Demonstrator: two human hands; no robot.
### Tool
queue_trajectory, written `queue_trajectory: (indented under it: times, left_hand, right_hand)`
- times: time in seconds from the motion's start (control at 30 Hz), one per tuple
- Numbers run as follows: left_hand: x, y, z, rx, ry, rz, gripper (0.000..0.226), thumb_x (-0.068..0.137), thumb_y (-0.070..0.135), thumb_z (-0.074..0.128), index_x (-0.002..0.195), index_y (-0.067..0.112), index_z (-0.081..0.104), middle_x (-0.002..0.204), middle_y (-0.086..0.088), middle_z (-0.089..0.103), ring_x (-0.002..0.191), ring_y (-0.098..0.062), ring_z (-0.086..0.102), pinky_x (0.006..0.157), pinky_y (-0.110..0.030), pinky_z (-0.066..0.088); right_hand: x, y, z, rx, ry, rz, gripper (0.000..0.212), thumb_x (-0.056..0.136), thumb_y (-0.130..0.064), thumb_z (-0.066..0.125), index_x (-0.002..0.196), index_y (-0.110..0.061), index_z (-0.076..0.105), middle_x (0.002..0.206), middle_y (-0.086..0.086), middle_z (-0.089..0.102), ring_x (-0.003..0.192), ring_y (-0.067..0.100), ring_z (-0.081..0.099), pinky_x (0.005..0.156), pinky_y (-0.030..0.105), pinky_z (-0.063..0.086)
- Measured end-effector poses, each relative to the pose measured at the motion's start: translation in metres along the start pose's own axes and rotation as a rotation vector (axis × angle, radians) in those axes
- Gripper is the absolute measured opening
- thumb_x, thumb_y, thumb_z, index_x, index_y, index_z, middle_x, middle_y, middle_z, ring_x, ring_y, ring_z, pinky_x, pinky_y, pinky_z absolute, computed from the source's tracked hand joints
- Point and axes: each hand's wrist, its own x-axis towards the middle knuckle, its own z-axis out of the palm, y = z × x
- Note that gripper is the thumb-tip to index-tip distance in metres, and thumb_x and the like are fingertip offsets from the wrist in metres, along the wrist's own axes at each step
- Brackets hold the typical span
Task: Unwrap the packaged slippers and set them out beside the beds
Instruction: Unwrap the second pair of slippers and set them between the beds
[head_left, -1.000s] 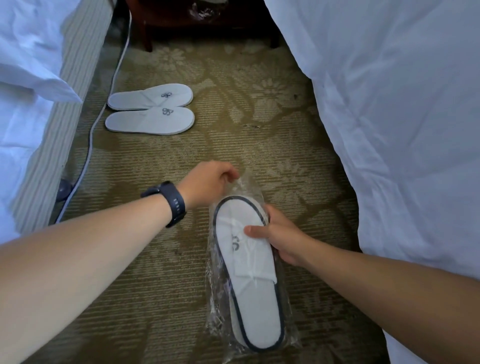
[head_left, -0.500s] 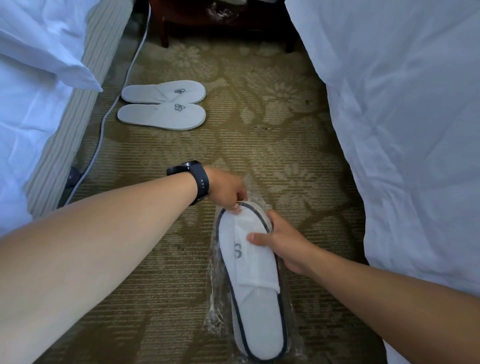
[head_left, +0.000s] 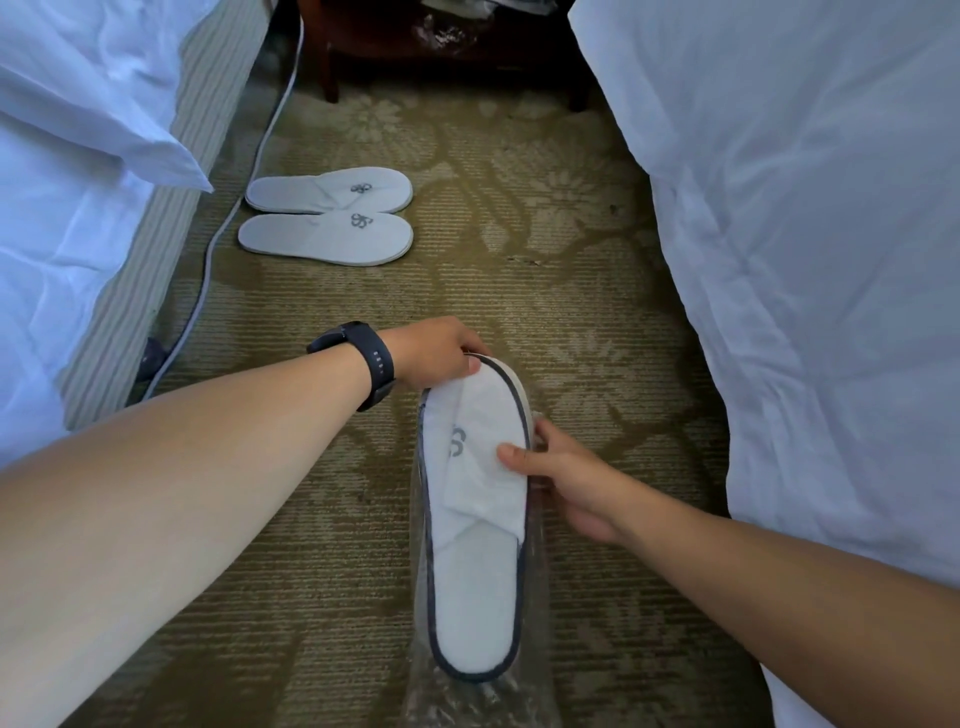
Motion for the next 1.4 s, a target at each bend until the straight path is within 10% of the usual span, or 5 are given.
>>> queue_trajectory:
  times: [0.3,0.6,0.93,1.1,1.4]
  left_hand:
    - [-0.005,-0.006,0.000,-0.090,0.071,-0.020,0.036,0.113,0.020,0.048,0.143,0.011,0.065,0.141,-0.007,0.067,0.121,-0.025,0.062,0.099,-0.037,0.050]
    - [-0.007,-0.016,-0.002,-0.167,0.125,-0.077,0.036,0.112,0.022,0.049,0.142,0.013,0.067,0.138,-0.008,0.070,0.125,-0.029,0.064,0.108,-0.047,0.052]
    - [-0.007,-0.031,-0.009,-0.343,0.242,-0.105,0.029,0.109,0.013,0.051,0.127,0.016,0.073,0.107,0.005,0.074,0.109,-0.023,0.070,0.088,-0.037,0.055]
    - [-0.007,-0.040,-0.009,-0.396,0.315,-0.117,0.028,0.108,0.011,0.051,0.123,0.017,0.074,0.100,0.006,0.072,0.101,-0.020,0.068,0.086,-0.035,0.051]
    - [-0.011,-0.050,-0.014,-0.577,0.452,-0.155,0.030,0.110,0.005,0.045,0.128,0.008,0.068,0.113,-0.009,0.070,0.106,-0.025,0.063,0.095,-0.038,0.050]
  right_hand:
    - [-0.003,0.004,0.005,-0.014,0.035,0.013,0.057,0.082,-0.014,0.089,0.132,-0.021,0.064,0.117,-0.001,0.082,0.103,0.019,0.079,0.081,0.033,0.065]
    - [-0.007,0.000,0.006,-0.031,0.065,-0.046,0.084,0.071,-0.031,0.094,0.143,-0.020,0.053,0.130,0.005,0.073,0.114,0.022,0.072,0.087,0.031,0.059]
    - [-0.010,0.024,0.010,-0.084,0.062,-0.011,0.052,0.082,-0.018,0.090,0.125,-0.026,0.063,0.125,0.002,0.076,0.110,0.021,0.075,0.095,0.038,0.062]
    - [-0.008,0.011,0.009,-0.023,0.072,-0.078,0.080,0.076,-0.030,0.089,0.145,-0.022,0.050,0.131,0.006,0.069,0.115,0.022,0.070,0.089,0.032,0.057]
    - [0.001,0.019,0.004,0.028,0.141,-0.092,0.045,0.090,-0.013,0.083,0.130,-0.020,0.063,0.126,0.012,0.073,0.108,0.029,0.076,0.094,0.046,0.064]
